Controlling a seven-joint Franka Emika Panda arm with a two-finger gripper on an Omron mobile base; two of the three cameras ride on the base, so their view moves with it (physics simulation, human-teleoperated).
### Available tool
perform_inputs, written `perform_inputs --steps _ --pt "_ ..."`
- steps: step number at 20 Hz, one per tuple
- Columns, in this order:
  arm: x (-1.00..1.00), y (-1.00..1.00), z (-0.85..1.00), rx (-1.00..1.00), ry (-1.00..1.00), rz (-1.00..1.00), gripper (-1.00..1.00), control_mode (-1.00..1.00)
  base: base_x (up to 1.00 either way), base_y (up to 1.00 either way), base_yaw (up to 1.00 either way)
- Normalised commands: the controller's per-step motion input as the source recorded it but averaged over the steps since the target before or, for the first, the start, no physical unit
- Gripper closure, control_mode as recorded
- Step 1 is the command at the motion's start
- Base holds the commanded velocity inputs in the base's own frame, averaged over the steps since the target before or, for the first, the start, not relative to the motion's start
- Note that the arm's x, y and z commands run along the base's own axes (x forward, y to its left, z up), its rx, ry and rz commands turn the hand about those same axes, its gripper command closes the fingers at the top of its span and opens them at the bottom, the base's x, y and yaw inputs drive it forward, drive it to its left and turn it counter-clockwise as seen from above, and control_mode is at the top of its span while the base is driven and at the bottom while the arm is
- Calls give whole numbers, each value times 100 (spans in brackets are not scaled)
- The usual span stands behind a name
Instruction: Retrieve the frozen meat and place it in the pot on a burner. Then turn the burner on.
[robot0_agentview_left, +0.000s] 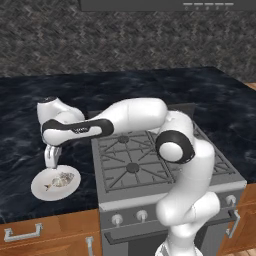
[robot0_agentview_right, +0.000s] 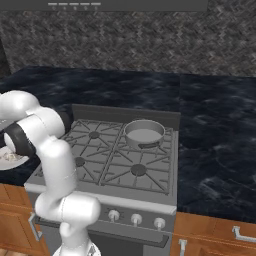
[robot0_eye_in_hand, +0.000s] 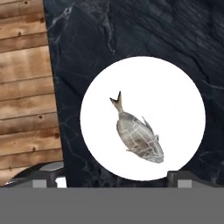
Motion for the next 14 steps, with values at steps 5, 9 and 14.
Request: perform_inputs --steps 5,9,14 --pt "28 0 -9 -1 -4 0 -100 -100 0 0 0" --pt "5 6 -12 0 0 2 -100 -100 0 0 0" --pt "0 31 -20 0 0 5 -100 -100 0 0 0"
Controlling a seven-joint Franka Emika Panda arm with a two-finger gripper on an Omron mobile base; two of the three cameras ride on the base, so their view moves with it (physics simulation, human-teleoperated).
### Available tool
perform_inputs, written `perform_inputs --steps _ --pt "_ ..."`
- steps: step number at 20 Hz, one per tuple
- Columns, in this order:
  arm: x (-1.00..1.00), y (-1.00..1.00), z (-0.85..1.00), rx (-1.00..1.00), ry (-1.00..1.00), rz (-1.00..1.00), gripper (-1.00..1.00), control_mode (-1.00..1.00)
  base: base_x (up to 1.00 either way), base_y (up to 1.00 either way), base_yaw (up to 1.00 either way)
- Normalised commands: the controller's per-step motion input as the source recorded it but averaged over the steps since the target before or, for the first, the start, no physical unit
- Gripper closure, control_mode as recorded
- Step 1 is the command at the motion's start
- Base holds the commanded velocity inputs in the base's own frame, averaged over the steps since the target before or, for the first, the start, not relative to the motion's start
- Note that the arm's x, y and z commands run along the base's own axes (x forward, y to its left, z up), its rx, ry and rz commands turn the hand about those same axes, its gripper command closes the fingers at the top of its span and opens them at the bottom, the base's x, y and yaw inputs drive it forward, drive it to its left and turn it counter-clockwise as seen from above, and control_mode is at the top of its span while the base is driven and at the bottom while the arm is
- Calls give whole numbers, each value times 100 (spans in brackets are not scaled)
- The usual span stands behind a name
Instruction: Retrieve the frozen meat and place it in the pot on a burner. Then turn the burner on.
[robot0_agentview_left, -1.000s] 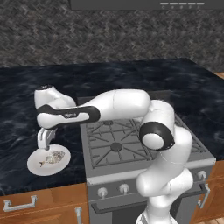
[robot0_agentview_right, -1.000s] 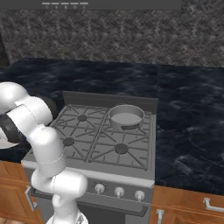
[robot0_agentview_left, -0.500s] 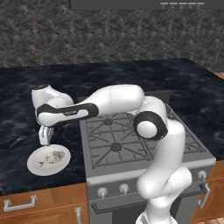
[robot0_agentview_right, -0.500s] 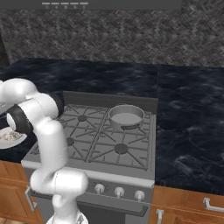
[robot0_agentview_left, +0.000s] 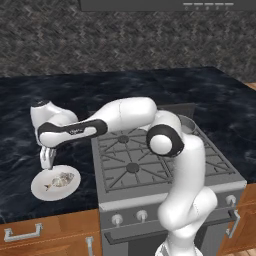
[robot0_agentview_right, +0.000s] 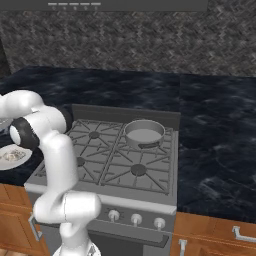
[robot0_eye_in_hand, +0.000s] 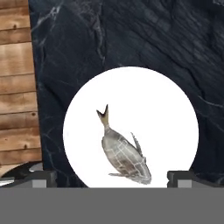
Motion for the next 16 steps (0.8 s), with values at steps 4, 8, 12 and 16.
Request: perform_inputs --steps 4,8,12,16 --pt "0 19 -36 0 5 1 -100 -100 0 0 0" --pt "0 0 -23 0 0 0 -100 -100 0 0 0" --pt "0 0 -27 0 0 4 -100 -100 0 0 0" --pt "0 0 -21 0 0 6 -100 -100 0 0 0"
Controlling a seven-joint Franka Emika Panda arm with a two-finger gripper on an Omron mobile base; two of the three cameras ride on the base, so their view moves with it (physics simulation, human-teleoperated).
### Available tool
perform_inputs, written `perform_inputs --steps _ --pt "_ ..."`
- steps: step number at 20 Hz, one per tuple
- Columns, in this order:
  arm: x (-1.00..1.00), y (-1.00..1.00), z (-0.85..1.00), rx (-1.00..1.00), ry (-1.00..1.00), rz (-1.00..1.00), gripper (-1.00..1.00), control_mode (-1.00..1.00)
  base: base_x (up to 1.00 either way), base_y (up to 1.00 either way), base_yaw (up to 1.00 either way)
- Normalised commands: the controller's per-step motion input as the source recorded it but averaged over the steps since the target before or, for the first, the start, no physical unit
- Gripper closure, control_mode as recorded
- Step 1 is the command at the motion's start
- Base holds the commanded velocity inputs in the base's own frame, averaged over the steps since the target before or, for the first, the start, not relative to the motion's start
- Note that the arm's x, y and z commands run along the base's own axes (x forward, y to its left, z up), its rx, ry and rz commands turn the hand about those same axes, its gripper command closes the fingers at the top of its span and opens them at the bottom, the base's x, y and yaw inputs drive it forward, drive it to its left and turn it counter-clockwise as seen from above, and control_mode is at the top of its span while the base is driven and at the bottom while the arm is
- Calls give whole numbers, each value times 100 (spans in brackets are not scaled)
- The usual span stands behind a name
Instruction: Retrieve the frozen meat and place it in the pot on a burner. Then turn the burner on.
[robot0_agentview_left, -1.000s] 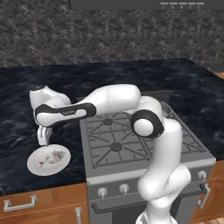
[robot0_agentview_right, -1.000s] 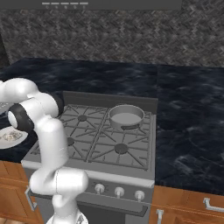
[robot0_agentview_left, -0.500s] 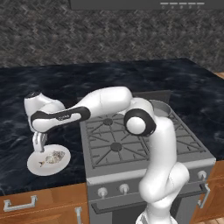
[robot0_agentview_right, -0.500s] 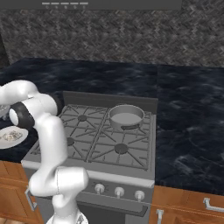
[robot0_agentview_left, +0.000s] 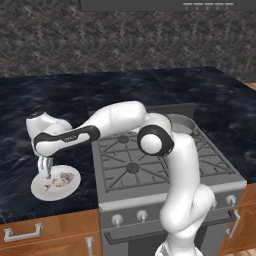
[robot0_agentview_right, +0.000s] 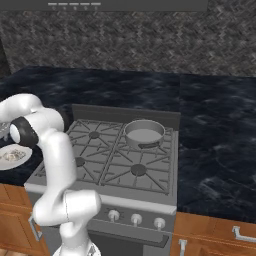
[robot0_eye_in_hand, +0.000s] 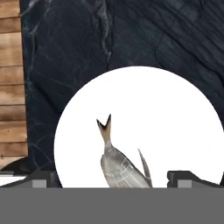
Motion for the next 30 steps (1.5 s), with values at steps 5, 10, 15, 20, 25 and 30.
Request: perform_inputs --steps 5,10,15,20,25,30 --pt "0 -12 -23 0 0 7 -100 -100 0 0 0" --pt "0 -1 -30 0 0 6 -100 -100 0 0 0" --pt "0 0 -30 0 0 2 -100 -100 0 0 0" --pt "0 0 -22 0 0 0 -100 -100 0 0 0" --pt "0 0 -19 0 0 0 -100 -100 0 0 0" --pt "0 0 -20 0 0 0 -100 -100 0 0 0"
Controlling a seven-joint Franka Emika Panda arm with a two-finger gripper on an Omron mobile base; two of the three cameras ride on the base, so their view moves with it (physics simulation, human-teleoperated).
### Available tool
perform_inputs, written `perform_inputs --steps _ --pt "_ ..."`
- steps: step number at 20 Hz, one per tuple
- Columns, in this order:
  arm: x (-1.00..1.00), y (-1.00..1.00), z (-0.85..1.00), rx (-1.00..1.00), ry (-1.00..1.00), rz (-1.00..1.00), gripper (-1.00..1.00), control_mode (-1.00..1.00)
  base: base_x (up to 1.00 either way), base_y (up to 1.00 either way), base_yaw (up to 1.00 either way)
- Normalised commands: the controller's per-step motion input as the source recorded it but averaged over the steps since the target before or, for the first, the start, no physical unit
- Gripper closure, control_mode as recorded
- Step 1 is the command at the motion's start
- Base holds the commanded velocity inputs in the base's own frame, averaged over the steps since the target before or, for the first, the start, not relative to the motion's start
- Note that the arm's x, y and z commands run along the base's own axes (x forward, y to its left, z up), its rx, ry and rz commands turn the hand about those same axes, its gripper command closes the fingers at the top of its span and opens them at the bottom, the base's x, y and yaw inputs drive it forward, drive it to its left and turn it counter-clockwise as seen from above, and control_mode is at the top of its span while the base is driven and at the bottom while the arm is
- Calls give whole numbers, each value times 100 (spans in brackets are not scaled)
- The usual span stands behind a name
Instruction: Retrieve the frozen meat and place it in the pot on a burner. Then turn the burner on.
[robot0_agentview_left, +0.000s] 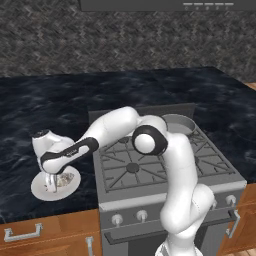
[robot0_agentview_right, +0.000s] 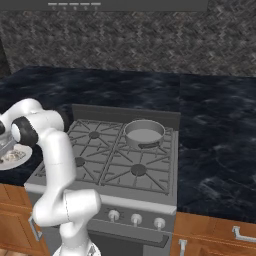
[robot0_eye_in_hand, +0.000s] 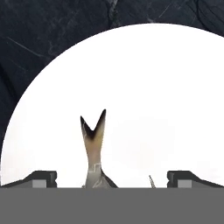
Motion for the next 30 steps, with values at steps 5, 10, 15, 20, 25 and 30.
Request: perform_inputs --steps 5,10,15,20,25,30 --pt "0 0 -9 0 -2 0 100 -100 0 0 0" --pt "0 0 0 0 -1 0 100 -100 0 0 0" --pt "0 -20 1 1 0 0 100 -100 0 0 0" --pt "-4 -38 58 0 -16 0 100 -100 0 0 0" --pt "-9 -41 84 0 -10 0 100 -100 0 0 0" --pt "2 -86 42 1 -1 -6 100 -100 0 0 0"
